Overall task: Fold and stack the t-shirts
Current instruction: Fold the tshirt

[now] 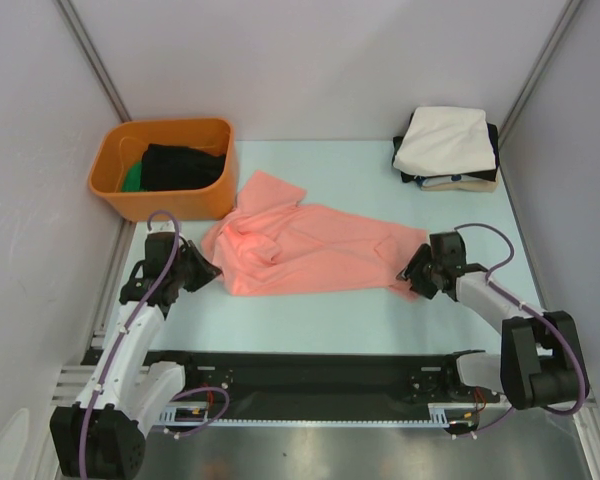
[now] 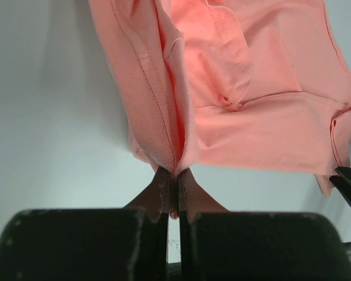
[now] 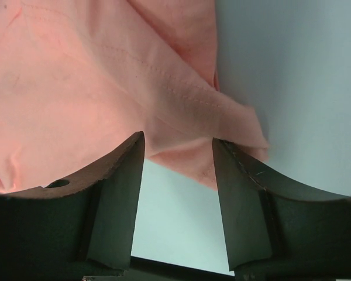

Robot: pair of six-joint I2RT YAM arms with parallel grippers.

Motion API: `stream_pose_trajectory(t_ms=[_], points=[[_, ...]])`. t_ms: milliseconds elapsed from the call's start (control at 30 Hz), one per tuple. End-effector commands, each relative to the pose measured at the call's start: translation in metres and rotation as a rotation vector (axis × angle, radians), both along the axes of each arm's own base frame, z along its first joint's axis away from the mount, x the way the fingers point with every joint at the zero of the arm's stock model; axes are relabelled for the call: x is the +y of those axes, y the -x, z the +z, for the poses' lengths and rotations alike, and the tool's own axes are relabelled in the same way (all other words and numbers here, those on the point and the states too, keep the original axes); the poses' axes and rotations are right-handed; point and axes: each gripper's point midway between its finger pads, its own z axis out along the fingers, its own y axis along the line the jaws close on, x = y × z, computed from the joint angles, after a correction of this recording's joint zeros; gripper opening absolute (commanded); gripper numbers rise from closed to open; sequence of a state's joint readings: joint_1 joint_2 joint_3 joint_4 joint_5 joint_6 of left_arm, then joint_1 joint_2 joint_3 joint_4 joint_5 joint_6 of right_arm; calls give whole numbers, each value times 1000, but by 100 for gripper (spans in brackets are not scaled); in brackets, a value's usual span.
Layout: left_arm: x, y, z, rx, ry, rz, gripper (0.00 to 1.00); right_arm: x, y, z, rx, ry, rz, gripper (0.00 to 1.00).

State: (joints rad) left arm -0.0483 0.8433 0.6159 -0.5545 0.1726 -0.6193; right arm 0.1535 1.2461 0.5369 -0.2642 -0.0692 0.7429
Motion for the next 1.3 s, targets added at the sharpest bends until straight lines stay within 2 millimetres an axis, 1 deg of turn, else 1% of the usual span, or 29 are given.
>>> stream_pose_trajectory(t_ms=[0, 133, 267, 300, 367, 433, 467, 500, 533, 600, 633, 667, 700, 733, 800, 833, 867, 900, 933, 967, 1000, 1033, 1067, 1100, 1133, 1167, 1200, 1233, 1267], points=[[-1, -7, 12, -63, 0, -20, 0, -9, -14, 1, -43, 23, -14, 55], [-1, -7, 12, -63, 0, -21, 0, -12, -16, -4, -27, 35, -14, 50], [-1, -7, 12, -63, -2, -19, 0, -12, -16, -11, -25, 37, -11, 37], [-1, -7, 12, -63, -3, -18, 0, -11, -15, -12, -26, 38, -5, 35], [-1, -7, 12, -63, -1, -18, 0, -11, -15, -11, -31, 40, 0, 29], [0, -8, 12, -63, -3, -16, 1, -11, -16, -10, -38, 45, 7, 27], [0, -7, 12, -63, -6, -14, 1, -11, -18, -6, -49, 44, 12, 22], [1, -8, 13, -65, -9, -11, 0, -10, -19, -4, -51, 44, 17, 19], [1, -7, 12, -60, -10, -11, 0, -9, -24, 3, -73, 47, 32, 17], [2, -8, 18, -66, -18, -11, 0, -7, -26, 18, -99, 41, 52, 13], [2, -9, 26, -78, -21, -14, 0, -8, -35, 35, -140, 46, 60, 10], [3, -10, 32, -85, -25, -16, 0, -9, -33, 44, -141, 52, 66, 4], [3, -11, 39, -94, -31, -20, 0, -10, -37, 56, -160, 57, 69, 1], [3, -13, 55, -117, -32, -25, 0, -14, -44, 75, -182, 71, 76, 0], [1, -16, 73, -144, -28, -35, 0, -17, -51, 101, -219, 67, 85, 0], [0, -19, 93, -179, -23, -40, 0, -19, -55, 111, -234, 66, 85, 0], [-1, -21, 103, -194, -19, -43, 0, -25, -63, 135, -272, 52, 79, 0], [-1, -23, 112, -205, -17, -43, 0, -28, -66, 144, -284, 44, 78, 0], [-1, -28, 129, -226, -18, -38, 0, -24, -69, 156, -301, 22, 98, 0], [-1, -31, 138, -238, -18, -38, 0, -43, -80, 178, -347, 26, 49, 0], [-1, -34, 145, -247, -16, -36, 0, -48, -89, 183, -351, 20, 44, 0], [-3, -43, 160, -262, -9, -37, 0, -46, -93, 189, -345, -21, 64, 0], [-4, -47, 168, -272, -1, -41, 0, -49, -107, 221, -409, -31, 78, 0], [-7, -54, 176, -281, 19, -47, 0, -54, -118, 228, -411, -40, 88, 0], [-9, -62, 201, -328, 32, -54, 0, -50, -126, 215, -328, -91, 120, 0], [-13, -76, 200, -297, 52, -74, 0, -49, -138, 225, -329, -106, 141, 0], [-14, -84, 205, -288, 58, -80, 0, -49, -155, 261, -403, -100, 174, 0], [-15, -92, 238, -350, 60, -85, 0, -46, -157, 271, -384, -133, 196, 0], [-14, -108, 235, -314, 67, -98, 0, -47, -172, 263, -346, -155, 203, 0]])
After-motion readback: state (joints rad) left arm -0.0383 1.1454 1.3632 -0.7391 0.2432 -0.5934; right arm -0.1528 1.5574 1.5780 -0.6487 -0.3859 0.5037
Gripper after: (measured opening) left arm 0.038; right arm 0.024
